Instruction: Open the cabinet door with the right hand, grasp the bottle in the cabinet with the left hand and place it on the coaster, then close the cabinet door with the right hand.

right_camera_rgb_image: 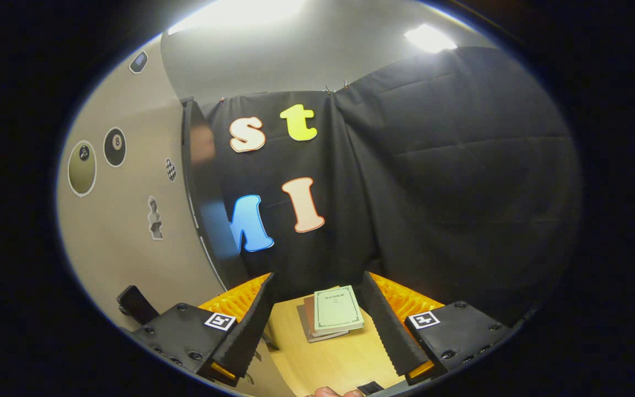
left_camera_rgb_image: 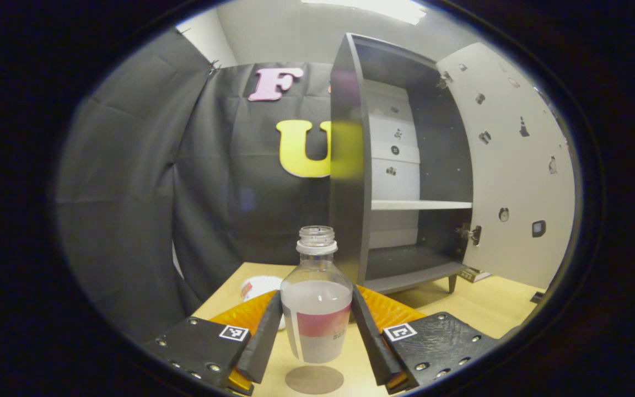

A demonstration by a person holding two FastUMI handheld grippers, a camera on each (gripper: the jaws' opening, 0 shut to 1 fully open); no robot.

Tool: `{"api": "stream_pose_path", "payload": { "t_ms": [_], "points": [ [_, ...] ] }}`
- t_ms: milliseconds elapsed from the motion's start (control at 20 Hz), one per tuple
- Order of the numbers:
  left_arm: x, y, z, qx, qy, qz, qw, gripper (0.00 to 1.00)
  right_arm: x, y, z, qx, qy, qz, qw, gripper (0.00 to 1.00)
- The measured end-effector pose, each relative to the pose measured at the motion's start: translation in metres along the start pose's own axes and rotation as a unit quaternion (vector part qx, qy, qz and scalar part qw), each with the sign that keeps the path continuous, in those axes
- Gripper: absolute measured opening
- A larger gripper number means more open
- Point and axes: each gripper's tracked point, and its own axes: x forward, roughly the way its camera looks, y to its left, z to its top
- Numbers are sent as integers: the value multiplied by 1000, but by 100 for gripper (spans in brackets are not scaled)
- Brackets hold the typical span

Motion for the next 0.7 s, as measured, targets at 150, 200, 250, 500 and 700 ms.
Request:
{"api": "stream_pose_path", "payload": {
  "t_ms": [150,200,250,500,700],
  "points": [
    [2,1,-45,-5,18,30,999,73,-4,-5,-1,42,-6,-13,999,98],
    [3,0,-58,-3,24,32,999,75,-5,-8,-2,45,-8,-17,999,98],
    [3,-2,-70,0,29,34,999,74,-7,-9,-6,45,-6,-19,999,98],
    [-2,2,-105,17,44,47,998,74,-19,-11,-7,3,-8,-30,1000,98],
    [-10,-3,-107,22,46,49,997,74,-21,-4,-14,-27,-2,-26,999,98]
  ]
}}
